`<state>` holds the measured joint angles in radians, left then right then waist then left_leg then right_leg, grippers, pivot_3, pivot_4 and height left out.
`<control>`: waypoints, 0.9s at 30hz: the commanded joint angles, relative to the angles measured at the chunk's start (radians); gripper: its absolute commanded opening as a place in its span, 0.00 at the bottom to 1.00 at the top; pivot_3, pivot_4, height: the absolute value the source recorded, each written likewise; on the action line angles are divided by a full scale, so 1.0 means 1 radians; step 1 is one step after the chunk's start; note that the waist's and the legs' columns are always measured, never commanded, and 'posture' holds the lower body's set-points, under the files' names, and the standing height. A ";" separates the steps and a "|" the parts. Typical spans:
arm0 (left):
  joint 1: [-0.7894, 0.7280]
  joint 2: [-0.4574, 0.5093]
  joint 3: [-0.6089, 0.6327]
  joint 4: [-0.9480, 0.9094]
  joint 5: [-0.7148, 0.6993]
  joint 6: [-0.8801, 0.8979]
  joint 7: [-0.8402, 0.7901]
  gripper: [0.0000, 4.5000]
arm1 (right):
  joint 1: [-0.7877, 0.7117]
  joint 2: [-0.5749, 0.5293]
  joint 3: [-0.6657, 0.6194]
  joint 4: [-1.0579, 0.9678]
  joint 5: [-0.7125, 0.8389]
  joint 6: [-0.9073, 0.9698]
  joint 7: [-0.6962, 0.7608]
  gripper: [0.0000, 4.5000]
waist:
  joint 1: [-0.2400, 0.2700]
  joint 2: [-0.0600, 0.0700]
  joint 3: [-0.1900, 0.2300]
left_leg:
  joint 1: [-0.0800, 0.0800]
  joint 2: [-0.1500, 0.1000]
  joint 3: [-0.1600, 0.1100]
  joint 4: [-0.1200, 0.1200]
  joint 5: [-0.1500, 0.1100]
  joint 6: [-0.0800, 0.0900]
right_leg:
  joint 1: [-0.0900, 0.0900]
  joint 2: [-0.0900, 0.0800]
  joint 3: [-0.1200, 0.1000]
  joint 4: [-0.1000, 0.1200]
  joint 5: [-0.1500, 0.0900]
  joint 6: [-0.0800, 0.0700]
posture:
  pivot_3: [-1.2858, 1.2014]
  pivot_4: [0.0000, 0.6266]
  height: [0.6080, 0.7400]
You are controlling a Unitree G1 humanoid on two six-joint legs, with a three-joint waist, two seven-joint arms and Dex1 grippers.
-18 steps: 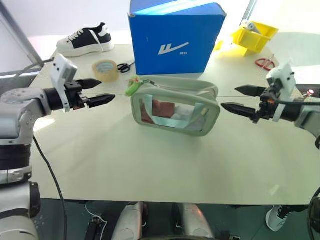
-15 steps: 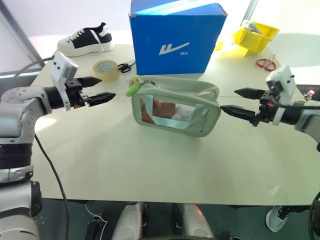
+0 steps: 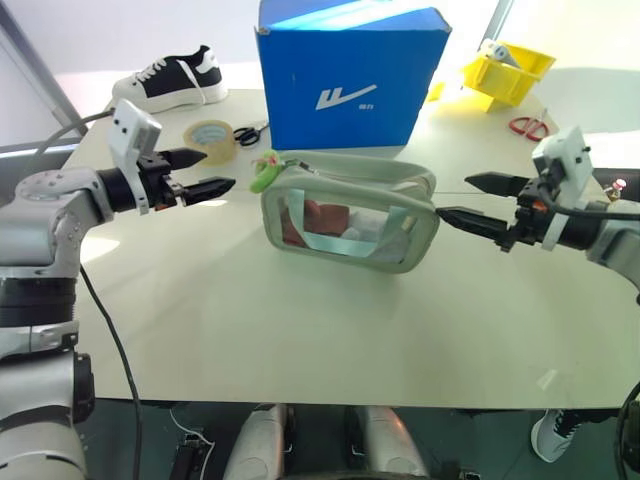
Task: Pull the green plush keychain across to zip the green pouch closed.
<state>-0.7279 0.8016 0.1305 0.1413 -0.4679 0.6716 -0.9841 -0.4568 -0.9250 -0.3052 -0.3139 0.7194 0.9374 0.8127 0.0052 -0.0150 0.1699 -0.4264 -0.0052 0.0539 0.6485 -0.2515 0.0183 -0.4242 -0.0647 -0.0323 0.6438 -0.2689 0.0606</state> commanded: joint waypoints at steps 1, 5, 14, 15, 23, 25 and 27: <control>-0.031 0.014 0.008 -0.072 -0.029 0.021 -0.017 0.99 | -0.029 -0.031 -0.024 -0.034 0.038 0.017 0.013 1.00 | 0.000 0.000 0.000 | 0.000 0.000 0.000 0.000 0.000 0.000 | 0.000 0.000 0.000 0.000 0.000 0.000 | 0.52 0.24 1.00; -0.038 0.025 0.006 -0.129 -0.058 0.062 -0.043 0.99 | -0.033 -0.041 -0.016 -0.030 0.047 0.024 0.025 1.00 | 0.002 0.000 0.000 | 0.000 0.000 0.000 0.001 0.000 0.000 | 0.000 0.000 0.000 0.000 0.000 0.000 | 0.52 0.24 1.00; -0.033 0.068 -0.028 -0.261 -0.107 0.103 -0.117 0.99 | -0.022 -0.023 0.092 0.014 -0.042 -0.069 0.035 1.00 | 0.000 0.000 0.000 | 0.000 0.000 0.000 0.001 0.001 -0.001 | 0.000 0.000 0.000 0.002 -0.001 -0.003 | 0.52 0.24 1.00; -0.032 0.067 -0.025 -0.257 -0.104 0.102 -0.107 0.99 | -0.027 -0.012 0.117 0.035 -0.069 -0.095 0.030 1.00 | -0.001 0.000 0.000 | 0.000 0.000 0.000 0.002 0.001 -0.001 | 0.000 0.000 0.000 0.002 -0.001 -0.003 | 0.52 0.24 1.00; 0.047 0.102 0.011 -0.292 -0.120 0.113 -0.072 1.00 | -0.179 0.094 0.288 0.232 -0.204 -0.287 0.128 0.33 | -0.020 0.000 0.000 | 0.000 0.000 0.001 0.004 0.002 0.000 | 0.000 0.000 0.000 0.004 0.001 0.000 | 0.52 0.24 1.00; 0.060 0.106 0.026 -0.294 -0.128 0.119 -0.059 1.00 | -0.234 0.128 0.326 0.292 -0.241 -0.336 0.151 0.11 | -0.019 0.000 0.000 | 0.001 0.000 0.001 0.004 0.002 0.000 | 0.000 0.001 0.000 0.004 0.001 0.000 | 0.52 0.24 1.00; 0.079 0.109 0.034 -0.300 -0.131 0.122 -0.051 1.00 | -0.280 0.158 0.351 0.351 -0.275 -0.380 0.168 0.01 | -0.020 0.000 0.000 | 0.001 0.000 0.001 0.004 0.002 0.000 | 0.000 0.001 0.000 0.005 0.001 0.000 | 0.52 0.24 1.00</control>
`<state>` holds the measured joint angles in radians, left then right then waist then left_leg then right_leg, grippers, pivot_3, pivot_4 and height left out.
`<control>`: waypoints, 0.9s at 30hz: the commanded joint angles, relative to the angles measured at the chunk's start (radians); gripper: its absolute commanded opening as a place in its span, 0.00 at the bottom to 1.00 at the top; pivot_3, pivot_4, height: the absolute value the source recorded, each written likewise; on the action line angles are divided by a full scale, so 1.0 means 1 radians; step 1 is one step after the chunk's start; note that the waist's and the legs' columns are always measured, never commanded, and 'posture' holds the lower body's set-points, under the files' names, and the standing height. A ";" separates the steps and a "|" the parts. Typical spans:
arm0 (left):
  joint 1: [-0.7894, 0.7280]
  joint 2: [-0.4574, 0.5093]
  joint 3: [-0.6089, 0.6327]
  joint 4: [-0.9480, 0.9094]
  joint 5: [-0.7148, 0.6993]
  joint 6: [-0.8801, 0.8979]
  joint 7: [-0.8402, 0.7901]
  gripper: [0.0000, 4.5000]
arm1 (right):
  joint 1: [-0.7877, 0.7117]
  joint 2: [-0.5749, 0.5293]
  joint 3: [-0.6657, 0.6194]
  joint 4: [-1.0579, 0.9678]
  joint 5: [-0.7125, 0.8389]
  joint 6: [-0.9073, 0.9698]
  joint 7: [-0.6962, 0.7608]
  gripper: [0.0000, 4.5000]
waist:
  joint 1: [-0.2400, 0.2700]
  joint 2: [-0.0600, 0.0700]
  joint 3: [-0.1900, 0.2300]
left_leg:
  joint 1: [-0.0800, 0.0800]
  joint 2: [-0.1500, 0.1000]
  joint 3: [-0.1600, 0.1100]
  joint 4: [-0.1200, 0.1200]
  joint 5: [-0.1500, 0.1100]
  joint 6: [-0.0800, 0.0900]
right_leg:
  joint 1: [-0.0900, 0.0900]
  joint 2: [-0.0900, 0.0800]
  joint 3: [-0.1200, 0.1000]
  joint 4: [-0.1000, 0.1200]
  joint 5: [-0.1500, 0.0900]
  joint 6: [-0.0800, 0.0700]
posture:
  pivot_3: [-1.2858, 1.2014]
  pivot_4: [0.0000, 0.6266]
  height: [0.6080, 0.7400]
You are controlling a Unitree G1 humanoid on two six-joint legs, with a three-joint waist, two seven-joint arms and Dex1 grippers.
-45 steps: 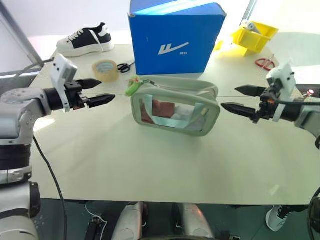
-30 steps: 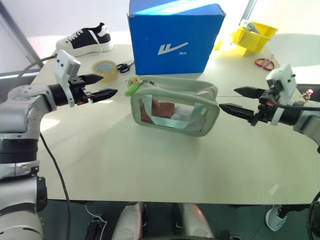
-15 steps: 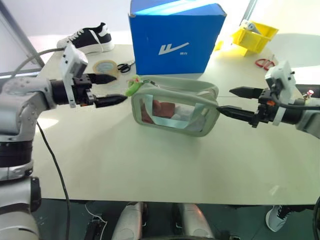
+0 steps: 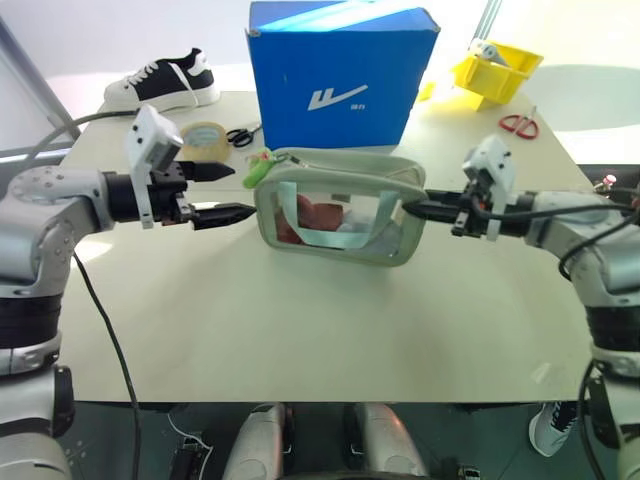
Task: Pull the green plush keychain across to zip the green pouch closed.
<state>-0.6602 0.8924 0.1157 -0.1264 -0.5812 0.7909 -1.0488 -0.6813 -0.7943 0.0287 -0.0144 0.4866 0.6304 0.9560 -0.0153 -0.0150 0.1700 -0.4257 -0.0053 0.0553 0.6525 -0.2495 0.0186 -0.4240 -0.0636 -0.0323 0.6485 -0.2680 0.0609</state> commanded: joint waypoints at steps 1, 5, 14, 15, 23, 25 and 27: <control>0.024 0.018 0.053 -0.037 -0.017 0.003 0.019 1.00 | -0.071 0.038 0.029 0.077 -0.062 -0.096 0.033 0.01 | 0.000 0.000 0.000 | 0.000 0.000 0.000 0.000 0.000 0.000 | 0.000 0.000 0.000 0.000 0.000 0.000 | 0.52 0.24 1.00; 0.076 0.015 0.074 -0.055 -0.025 0.009 0.042 1.00 | -0.089 0.070 0.053 0.131 -0.105 -0.162 0.076 0.01 | 0.002 0.000 0.000 | 0.000 0.000 0.000 0.000 0.000 0.000 | 0.000 0.000 0.000 0.000 0.000 0.000 | 0.52 0.24 1.00; 0.051 -0.051 0.064 0.062 0.040 -0.066 0.168 1.00 | -0.067 0.070 0.073 0.158 -0.175 -0.200 0.124 0.01 | 0.002 0.000 0.000 | 0.001 0.000 0.000 0.000 0.000 -0.001 | 0.000 0.000 0.000 0.002 0.001 0.000 | 0.52 0.24 1.00; 0.037 -0.069 0.062 0.090 0.052 -0.076 0.191 1.00 | -0.064 0.068 0.073 0.161 -0.182 -0.205 0.126 0.01 | 0.003 0.000 0.000 | 0.001 0.000 0.000 0.000 0.001 -0.001 | 0.000 0.000 0.000 0.002 0.001 0.000 | 0.52 0.24 1.00; -0.073 -0.236 0.063 0.295 0.054 -0.100 0.267 1.00 | -0.026 0.066 0.058 0.118 -0.189 -0.182 0.122 0.01 | 0.003 -0.001 0.000 | 0.001 0.000 0.000 0.001 0.001 -0.001 | 0.001 0.000 0.000 0.002 0.003 0.004 | 0.52 0.24 1.00; -0.088 -0.253 0.058 0.294 0.032 -0.084 0.237 1.00 | -0.017 0.065 0.054 0.103 -0.185 -0.173 0.119 0.01 | 0.004 0.000 0.000 | 0.001 0.000 0.000 0.001 0.001 -0.001 | 0.001 0.000 0.000 0.002 0.003 0.004 | 0.52 0.24 1.00; -0.089 -0.254 0.046 0.280 0.017 -0.069 0.202 1.00 | -0.008 0.062 0.049 0.092 -0.184 -0.167 0.116 0.01 | 0.004 -0.001 0.000 | 0.001 0.000 0.000 0.001 0.001 -0.001 | 0.001 0.000 0.000 0.002 0.003 0.004 | 0.52 0.24 1.00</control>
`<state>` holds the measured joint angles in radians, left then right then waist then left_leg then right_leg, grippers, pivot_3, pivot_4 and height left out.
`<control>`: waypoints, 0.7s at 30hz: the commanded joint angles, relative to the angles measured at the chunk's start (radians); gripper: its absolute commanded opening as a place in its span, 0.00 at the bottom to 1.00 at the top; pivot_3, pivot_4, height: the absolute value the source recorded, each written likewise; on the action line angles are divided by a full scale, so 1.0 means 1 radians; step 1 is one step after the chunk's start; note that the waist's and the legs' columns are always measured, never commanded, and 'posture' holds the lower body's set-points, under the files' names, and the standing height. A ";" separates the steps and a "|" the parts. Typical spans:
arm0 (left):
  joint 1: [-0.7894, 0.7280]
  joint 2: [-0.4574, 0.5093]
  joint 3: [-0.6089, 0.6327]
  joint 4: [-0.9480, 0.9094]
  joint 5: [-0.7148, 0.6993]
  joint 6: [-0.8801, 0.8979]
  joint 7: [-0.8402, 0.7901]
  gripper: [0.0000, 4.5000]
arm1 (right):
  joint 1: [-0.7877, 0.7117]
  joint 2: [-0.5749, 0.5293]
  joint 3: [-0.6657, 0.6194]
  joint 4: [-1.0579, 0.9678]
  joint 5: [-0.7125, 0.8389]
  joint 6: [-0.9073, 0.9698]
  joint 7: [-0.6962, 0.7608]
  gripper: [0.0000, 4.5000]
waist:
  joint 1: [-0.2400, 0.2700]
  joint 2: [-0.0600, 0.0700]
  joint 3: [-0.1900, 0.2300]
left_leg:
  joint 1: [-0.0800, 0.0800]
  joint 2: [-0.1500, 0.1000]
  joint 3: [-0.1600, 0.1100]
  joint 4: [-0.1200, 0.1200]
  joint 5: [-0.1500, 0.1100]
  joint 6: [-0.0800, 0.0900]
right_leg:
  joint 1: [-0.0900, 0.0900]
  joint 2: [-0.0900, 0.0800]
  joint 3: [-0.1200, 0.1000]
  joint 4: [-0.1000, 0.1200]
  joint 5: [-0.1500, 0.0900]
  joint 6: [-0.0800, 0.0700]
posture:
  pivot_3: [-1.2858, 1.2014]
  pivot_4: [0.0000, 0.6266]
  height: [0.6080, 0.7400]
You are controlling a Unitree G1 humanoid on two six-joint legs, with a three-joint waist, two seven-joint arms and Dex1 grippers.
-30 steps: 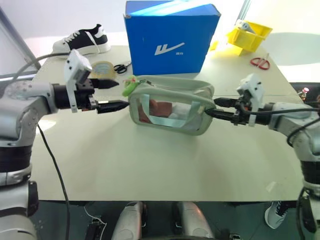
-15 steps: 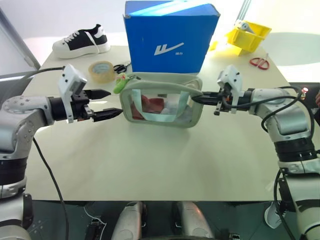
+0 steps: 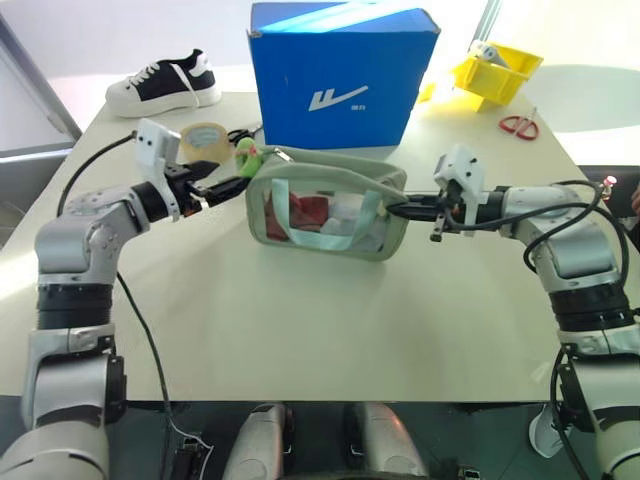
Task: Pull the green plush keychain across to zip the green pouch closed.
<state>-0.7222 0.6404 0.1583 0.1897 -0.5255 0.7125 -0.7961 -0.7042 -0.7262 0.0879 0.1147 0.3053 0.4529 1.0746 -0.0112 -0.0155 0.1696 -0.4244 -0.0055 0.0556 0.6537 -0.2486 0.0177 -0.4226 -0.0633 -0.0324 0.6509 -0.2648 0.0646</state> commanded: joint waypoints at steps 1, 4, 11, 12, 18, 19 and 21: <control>-0.026 0.001 -0.005 -0.035 -0.034 0.007 -0.062 1.00 | 0.016 -0.006 -0.011 -0.039 -0.003 0.012 -0.005 0.01 | 0.000 0.000 0.000 | 0.000 0.000 0.000 0.000 0.000 0.000 | 0.000 0.000 0.000 0.000 0.000 0.000 | 0.52 0.24 1.00; -0.027 0.002 -0.009 -0.027 -0.033 0.009 -0.088 1.00 | 0.017 -0.002 -0.015 -0.044 -0.005 0.018 -0.011 0.01 | 0.001 0.000 0.000 | 0.000 0.000 0.000 0.001 0.000 0.000 | 0.000 0.000 0.000 0.000 0.000 0.000 | 0.52 0.24 1.00; -0.047 -0.022 -0.015 -0.009 -0.019 -0.008 -0.102 0.82 | 0.018 0.008 -0.018 -0.064 -0.004 0.040 -0.023 0.00 | 0.000 0.000 0.000 | 0.000 0.000 0.000 0.001 0.000 0.000 | 0.001 0.000 0.000 0.000 0.000 -0.001 | 0.52 0.24 1.00; -0.048 -0.024 -0.014 -0.007 -0.020 -0.009 -0.103 0.70 | 0.019 0.008 -0.018 -0.067 -0.004 0.042 -0.024 0.00 | 0.000 0.000 0.000 | 0.000 0.000 0.000 0.001 0.000 0.000 | 0.001 0.000 0.000 0.000 0.000 -0.001 | 0.52 0.24 1.00; -0.062 -0.025 -0.010 0.011 -0.015 -0.020 -0.111 0.01 | 0.024 0.008 -0.019 -0.077 -0.003 0.052 -0.028 0.00 | -0.001 0.000 0.000 | 0.000 0.000 0.000 0.001 0.000 0.000 | 0.000 0.000 0.000 0.000 0.000 -0.001 | 0.52 0.24 1.00; -0.065 -0.023 -0.007 0.014 -0.015 -0.019 -0.112 0.01 | 0.025 0.008 -0.020 -0.078 -0.003 0.053 -0.029 0.00 | -0.001 0.000 0.000 | 0.000 0.000 0.000 0.001 0.000 0.000 | 0.000 0.000 0.000 0.000 0.000 -0.001 | 0.52 0.24 1.00; -0.070 -0.018 -0.005 0.016 -0.014 -0.019 -0.115 0.01 | 0.027 0.008 -0.020 -0.080 -0.004 0.054 -0.030 0.00 | -0.002 0.000 0.000 | 0.000 0.000 0.000 0.001 0.000 0.000 | 0.000 0.000 0.000 0.000 0.001 -0.001 | 0.52 0.24 1.00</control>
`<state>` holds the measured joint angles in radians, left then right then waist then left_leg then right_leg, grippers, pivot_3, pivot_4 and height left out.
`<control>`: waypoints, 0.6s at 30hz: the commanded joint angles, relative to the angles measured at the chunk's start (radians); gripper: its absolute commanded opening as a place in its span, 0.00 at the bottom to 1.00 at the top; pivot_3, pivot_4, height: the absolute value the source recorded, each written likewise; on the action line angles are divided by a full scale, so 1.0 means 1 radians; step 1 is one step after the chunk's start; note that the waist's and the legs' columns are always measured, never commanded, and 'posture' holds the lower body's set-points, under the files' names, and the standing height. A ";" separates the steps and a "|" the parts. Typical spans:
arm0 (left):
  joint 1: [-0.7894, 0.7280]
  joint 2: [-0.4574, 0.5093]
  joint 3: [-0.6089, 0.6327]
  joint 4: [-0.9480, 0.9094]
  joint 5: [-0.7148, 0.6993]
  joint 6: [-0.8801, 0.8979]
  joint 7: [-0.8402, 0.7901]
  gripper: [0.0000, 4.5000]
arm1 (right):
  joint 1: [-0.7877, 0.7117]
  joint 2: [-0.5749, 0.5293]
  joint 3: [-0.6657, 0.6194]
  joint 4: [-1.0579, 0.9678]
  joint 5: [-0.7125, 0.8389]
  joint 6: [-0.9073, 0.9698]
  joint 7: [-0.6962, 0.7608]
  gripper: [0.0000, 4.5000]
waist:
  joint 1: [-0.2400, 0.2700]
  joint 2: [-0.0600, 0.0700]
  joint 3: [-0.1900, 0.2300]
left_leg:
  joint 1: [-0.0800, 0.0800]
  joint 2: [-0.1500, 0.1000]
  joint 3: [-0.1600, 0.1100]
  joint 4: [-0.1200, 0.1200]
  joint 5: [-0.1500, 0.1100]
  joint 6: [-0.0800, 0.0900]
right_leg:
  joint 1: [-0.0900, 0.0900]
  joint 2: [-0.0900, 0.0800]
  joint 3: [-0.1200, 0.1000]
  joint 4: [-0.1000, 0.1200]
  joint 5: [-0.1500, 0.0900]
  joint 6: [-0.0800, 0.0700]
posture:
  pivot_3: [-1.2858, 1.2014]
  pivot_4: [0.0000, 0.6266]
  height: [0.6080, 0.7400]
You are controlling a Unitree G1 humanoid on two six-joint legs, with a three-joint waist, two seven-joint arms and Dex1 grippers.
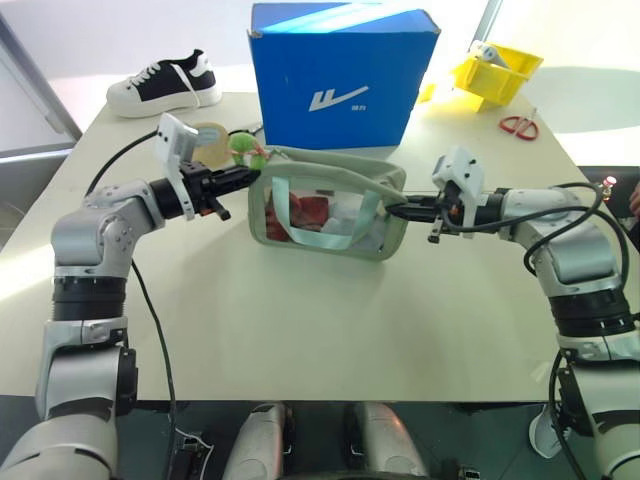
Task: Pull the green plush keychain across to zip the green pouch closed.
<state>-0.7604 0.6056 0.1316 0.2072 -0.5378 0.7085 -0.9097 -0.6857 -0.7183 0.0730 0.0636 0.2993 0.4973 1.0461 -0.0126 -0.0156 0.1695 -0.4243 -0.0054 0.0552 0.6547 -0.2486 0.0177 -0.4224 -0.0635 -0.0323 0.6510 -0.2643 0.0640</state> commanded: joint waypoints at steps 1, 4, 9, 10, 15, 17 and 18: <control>-0.033 0.020 0.022 -0.001 -0.001 -0.014 -0.003 0.01 | 0.010 0.001 -0.004 -0.028 0.001 0.008 -0.003 0.00 | 0.000 0.000 0.000 | 0.000 0.000 0.000 0.000 0.000 0.000 | 0.000 0.000 0.000 0.000 0.000 0.000 | 0.52 0.24 1.00; -0.031 0.030 0.022 -0.004 0.003 -0.015 -0.011 0.01 | 0.012 0.002 -0.003 -0.028 0.000 0.007 -0.006 0.00 | -0.001 0.000 0.000 | 0.000 0.000 0.000 0.000 0.000 0.000 | 0.000 0.000 0.000 0.000 0.000 0.000 | 0.52 0.24 1.00; -0.043 0.044 0.027 0.006 0.003 -0.011 -0.021 0.01 | 0.009 0.005 -0.001 -0.025 -0.003 0.005 -0.012 0.00 | -0.002 0.000 0.000 | 0.000 0.000 0.000 0.000 0.000 0.000 | 0.000 0.000 0.000 0.000 0.000 0.000 | 0.52 0.24 1.00; -0.043 0.046 0.029 0.005 -0.002 -0.010 -0.028 0.08 | 0.008 0.006 -0.001 -0.024 -0.004 0.004 -0.013 0.00 | -0.002 0.000 0.000 | 0.000 0.000 0.000 0.000 0.000 0.000 | 0.000 0.000 0.000 0.000 0.000 0.000 | 0.52 0.24 1.00; -0.049 0.057 0.009 0.009 0.024 -0.017 -0.023 0.59 | 0.005 0.007 0.000 -0.021 -0.007 0.002 -0.014 0.00 | 0.000 0.000 0.000 | 0.000 0.000 0.000 0.000 0.000 0.000 | 0.000 0.000 0.000 0.000 0.000 0.000 | 0.52 0.24 1.00; -0.049 0.060 0.002 0.013 0.033 -0.026 -0.029 0.69 | 0.004 0.008 0.000 -0.022 -0.008 0.002 -0.015 0.00 | 0.000 0.000 0.000 | 0.000 0.000 0.000 0.000 0.000 0.000 | 0.000 0.000 0.000 0.000 0.000 0.000 | 0.52 0.24 1.00; -0.049 0.059 0.003 0.014 0.035 -0.027 -0.030 0.69 | 0.004 0.008 0.001 -0.021 -0.008 0.001 -0.016 0.00 | 0.001 0.000 0.000 | 0.000 0.000 0.000 0.000 0.000 0.000 | 0.000 0.000 0.000 0.000 0.000 0.000 | 0.52 0.24 1.00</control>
<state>-0.7897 0.6523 0.1316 0.2287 -0.5084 0.7010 -0.9346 -0.6801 -0.7150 0.0730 0.0540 0.2964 0.4967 1.0321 -0.0121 -0.0155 0.1695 -0.4244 -0.0054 0.0552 0.6547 -0.2486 0.0177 -0.4225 -0.0635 -0.0323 0.6510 -0.2643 0.0639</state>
